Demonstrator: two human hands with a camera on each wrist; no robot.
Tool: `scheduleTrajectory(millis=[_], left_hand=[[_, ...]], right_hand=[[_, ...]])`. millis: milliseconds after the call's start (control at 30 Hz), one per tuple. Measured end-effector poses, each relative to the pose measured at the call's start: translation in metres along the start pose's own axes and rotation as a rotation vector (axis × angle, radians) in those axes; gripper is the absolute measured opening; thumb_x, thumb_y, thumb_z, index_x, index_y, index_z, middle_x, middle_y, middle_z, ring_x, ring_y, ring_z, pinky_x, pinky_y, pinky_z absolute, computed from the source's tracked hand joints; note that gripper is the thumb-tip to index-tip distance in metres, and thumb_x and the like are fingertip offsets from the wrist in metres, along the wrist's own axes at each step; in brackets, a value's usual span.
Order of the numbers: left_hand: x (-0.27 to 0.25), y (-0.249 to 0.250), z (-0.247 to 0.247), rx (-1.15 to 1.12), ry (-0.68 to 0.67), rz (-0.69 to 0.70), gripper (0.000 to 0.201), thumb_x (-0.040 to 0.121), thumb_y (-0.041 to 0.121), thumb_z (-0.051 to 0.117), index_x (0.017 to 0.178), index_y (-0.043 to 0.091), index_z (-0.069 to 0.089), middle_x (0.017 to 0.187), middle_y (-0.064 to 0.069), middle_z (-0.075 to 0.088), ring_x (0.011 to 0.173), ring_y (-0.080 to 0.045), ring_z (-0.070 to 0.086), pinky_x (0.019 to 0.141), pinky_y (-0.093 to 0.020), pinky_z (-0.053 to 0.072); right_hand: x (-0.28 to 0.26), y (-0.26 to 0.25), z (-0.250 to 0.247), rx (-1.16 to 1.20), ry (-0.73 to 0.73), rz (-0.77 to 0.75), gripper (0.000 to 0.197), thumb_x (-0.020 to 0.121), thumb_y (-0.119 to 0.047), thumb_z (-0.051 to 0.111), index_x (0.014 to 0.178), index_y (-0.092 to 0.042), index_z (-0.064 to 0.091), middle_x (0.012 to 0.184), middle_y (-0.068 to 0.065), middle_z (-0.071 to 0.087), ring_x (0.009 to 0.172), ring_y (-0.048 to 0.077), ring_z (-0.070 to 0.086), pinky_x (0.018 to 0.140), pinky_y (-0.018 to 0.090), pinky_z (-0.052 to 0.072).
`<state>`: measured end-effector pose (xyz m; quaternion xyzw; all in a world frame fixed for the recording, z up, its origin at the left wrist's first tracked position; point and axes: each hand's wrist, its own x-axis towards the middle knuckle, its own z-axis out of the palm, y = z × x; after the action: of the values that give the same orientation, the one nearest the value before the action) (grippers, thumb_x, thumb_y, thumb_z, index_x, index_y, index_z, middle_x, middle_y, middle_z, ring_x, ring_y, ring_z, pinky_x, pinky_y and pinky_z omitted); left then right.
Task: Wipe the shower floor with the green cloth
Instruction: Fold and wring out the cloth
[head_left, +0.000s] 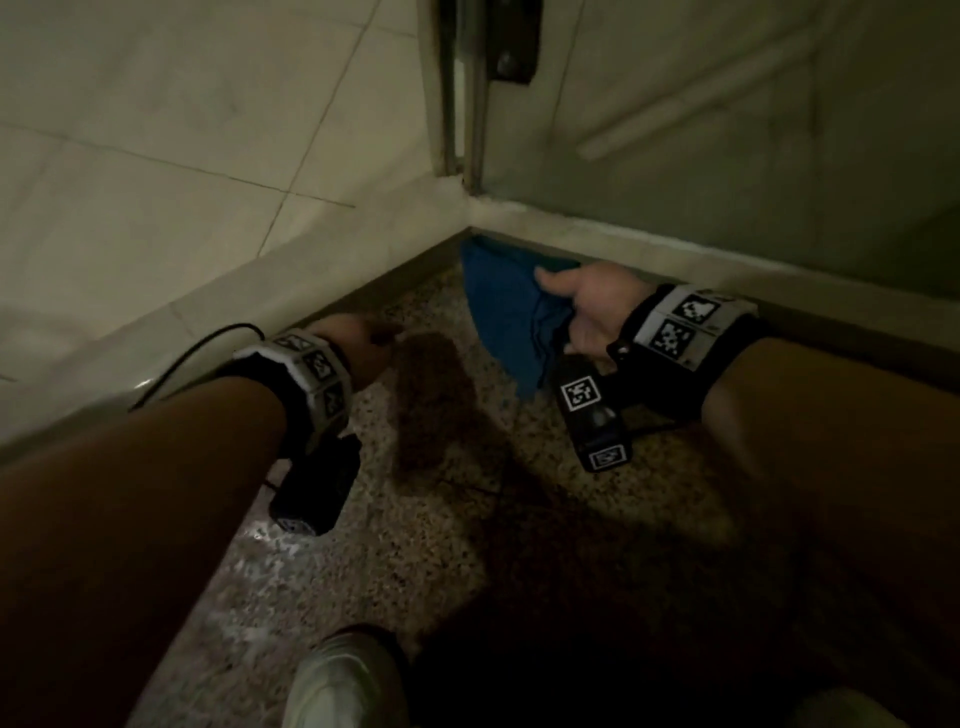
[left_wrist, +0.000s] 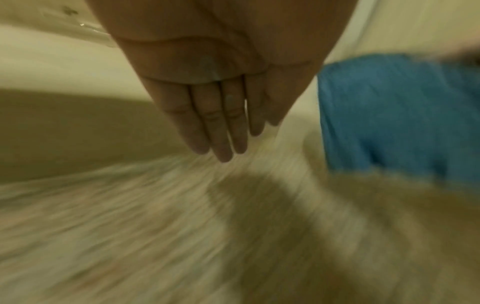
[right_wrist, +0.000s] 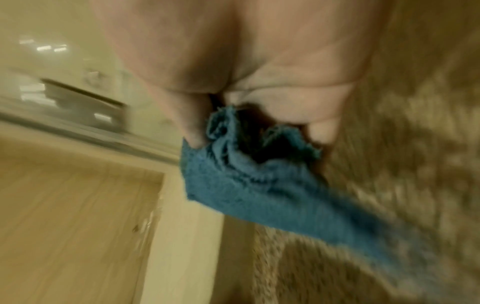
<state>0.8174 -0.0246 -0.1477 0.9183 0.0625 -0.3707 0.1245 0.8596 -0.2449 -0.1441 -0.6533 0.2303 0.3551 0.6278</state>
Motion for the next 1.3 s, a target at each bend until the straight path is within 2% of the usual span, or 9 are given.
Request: scheduleTrajectory(millis=[233,333,400,567,667,833,1033,1167,1300], left_hand=[[-0.04,0.059,-0.043,-0.799,0.161,0.142,0.038,0.095,0.035,0.051,0.13,0.019,0.056,0.117,-0.009,0.063,0.115,-0.028,0.056,0.102,-0.04,0.044],[-0.06,0.089,-0.068,-0.871,0.172,0.224,0.034,0.097,0.023,0.05,0.13,0.016,0.054,0.118,-0.009,0.061,0.09,-0.013,0.063,0.075,-0.016,0.05],[-0.069,0.106,-0.079,-0.884,0.171,0.257,0.026,0.097,0.016,0.051,0.122,0.015,0.057,0.104,-0.006,0.063,0.063,0.0,0.061,0.055,-0.007,0.046],[-0.082,0.127,-0.082,-0.993,0.098,0.222,0.003,0.091,0.012,0.061,0.088,0.014,0.061,0.068,0.003,0.066,0.06,-0.006,0.063,0.063,-0.019,0.047],[-0.079,0.131,-0.072,-1.01,0.101,0.245,0.016,0.09,0.008,0.061,0.076,0.014,0.057,0.05,0.009,0.062,0.051,-0.003,0.061,0.058,-0.02,0.048],[-0.071,0.131,-0.056,-1.163,0.003,0.313,0.022,0.092,-0.001,0.052,0.071,0.007,0.049,0.048,0.0,0.061,0.044,-0.009,0.06,0.043,-0.019,0.05],[-0.068,0.138,-0.06,-1.405,-0.167,0.433,0.014,0.085,-0.002,0.052,0.072,0.003,0.048,0.047,-0.007,0.055,0.042,-0.015,0.056,0.047,-0.022,0.05],[-0.06,0.149,-0.065,-1.487,-0.152,0.417,0.013,0.086,-0.001,0.056,0.074,0.003,0.05,0.052,-0.007,0.061,0.049,-0.015,0.062,0.054,-0.025,0.056],[-0.062,0.156,-0.066,-1.546,-0.103,0.411,0.023,0.088,-0.004,0.056,0.069,0.007,0.051,0.06,-0.008,0.066,0.052,-0.014,0.066,0.052,-0.025,0.057]], right_hand=[[-0.08,-0.047,-0.026,0.123,-0.115,-0.067,0.025,0.099,-0.025,0.045,0.104,-0.008,0.062,0.112,0.011,0.066,0.098,0.029,0.062,0.09,0.043,0.048],[-0.111,-0.061,-0.034,0.194,-0.105,-0.095,0.027,0.1,-0.022,0.04,0.106,-0.006,0.061,0.094,0.007,0.067,0.082,0.025,0.062,0.069,0.036,0.049],[-0.127,-0.066,-0.042,0.216,-0.106,-0.112,0.031,0.101,-0.021,0.039,0.121,-0.005,0.055,0.101,0.008,0.064,0.085,0.025,0.06,0.072,0.035,0.048],[-0.128,-0.059,-0.066,0.259,-0.098,-0.108,0.036,0.098,-0.021,0.045,0.128,-0.002,0.053,0.13,0.016,0.057,0.106,0.03,0.057,0.087,0.04,0.046],[-0.117,-0.053,-0.075,0.194,0.001,-0.128,0.039,0.098,-0.022,0.049,0.13,0.0,0.05,0.13,0.016,0.056,0.113,0.032,0.056,0.091,0.041,0.045],[-0.105,-0.047,-0.078,-0.31,0.215,-0.18,0.052,0.095,-0.036,0.052,0.134,-0.001,0.047,0.132,0.015,0.054,0.119,0.034,0.053,0.102,0.045,0.044],[-0.108,-0.053,-0.079,-0.618,0.401,-0.419,0.049,0.094,-0.029,0.055,0.139,-0.017,0.041,0.133,0.007,0.052,0.115,0.028,0.054,0.091,0.036,0.046],[-0.117,-0.056,-0.071,-0.654,0.307,-0.502,0.035,0.089,-0.032,0.063,0.119,-0.014,0.056,0.117,0.001,0.056,0.105,0.019,0.057,0.085,0.032,0.051],[-0.121,-0.056,-0.066,-0.542,0.13,-0.444,0.042,0.089,-0.028,0.062,0.125,-0.009,0.05,0.101,-0.001,0.052,0.096,0.014,0.054,0.066,0.019,0.048]])
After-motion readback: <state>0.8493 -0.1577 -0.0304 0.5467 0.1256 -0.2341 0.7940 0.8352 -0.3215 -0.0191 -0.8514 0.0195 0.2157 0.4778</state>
